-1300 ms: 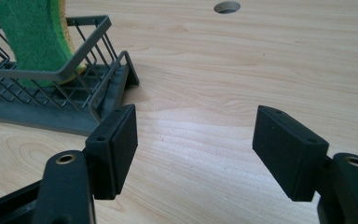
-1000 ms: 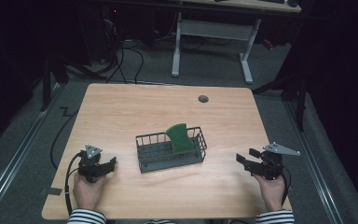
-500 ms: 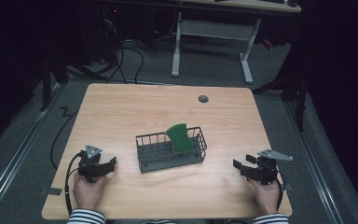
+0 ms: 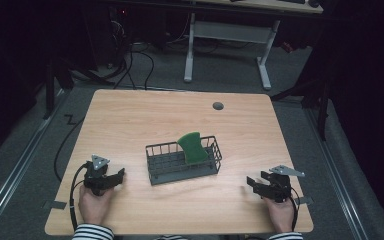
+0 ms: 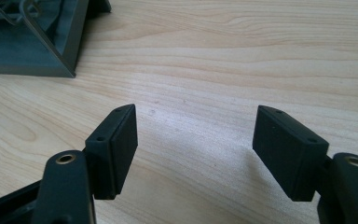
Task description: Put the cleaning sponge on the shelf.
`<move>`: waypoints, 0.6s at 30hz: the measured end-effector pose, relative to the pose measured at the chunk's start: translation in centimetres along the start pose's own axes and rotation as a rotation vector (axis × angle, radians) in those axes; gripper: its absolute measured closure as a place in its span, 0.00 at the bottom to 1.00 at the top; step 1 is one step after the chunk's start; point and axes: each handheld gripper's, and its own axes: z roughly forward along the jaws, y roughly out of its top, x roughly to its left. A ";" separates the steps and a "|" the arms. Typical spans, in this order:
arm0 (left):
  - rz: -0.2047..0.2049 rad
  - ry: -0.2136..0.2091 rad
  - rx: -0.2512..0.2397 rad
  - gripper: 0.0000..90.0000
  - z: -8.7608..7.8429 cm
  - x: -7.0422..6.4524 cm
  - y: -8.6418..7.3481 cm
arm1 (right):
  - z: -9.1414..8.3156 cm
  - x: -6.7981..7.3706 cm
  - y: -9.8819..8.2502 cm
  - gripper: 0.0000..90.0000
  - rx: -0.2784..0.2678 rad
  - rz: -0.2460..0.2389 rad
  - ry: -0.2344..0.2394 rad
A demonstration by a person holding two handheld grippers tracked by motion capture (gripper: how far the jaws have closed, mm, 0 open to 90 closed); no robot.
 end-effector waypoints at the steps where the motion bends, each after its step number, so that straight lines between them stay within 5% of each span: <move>1: 0.000 0.000 0.000 0.32 0.0 0.0 0.0 | 0.1 0.0 -0.1 0.34 -0.002 -0.002 -0.001; 18: 0.000 0.000 0.000 0.32 0.0 0.0 0.0 | 1.1 1.3 -0.6 0.33 0.033 -0.085 -0.098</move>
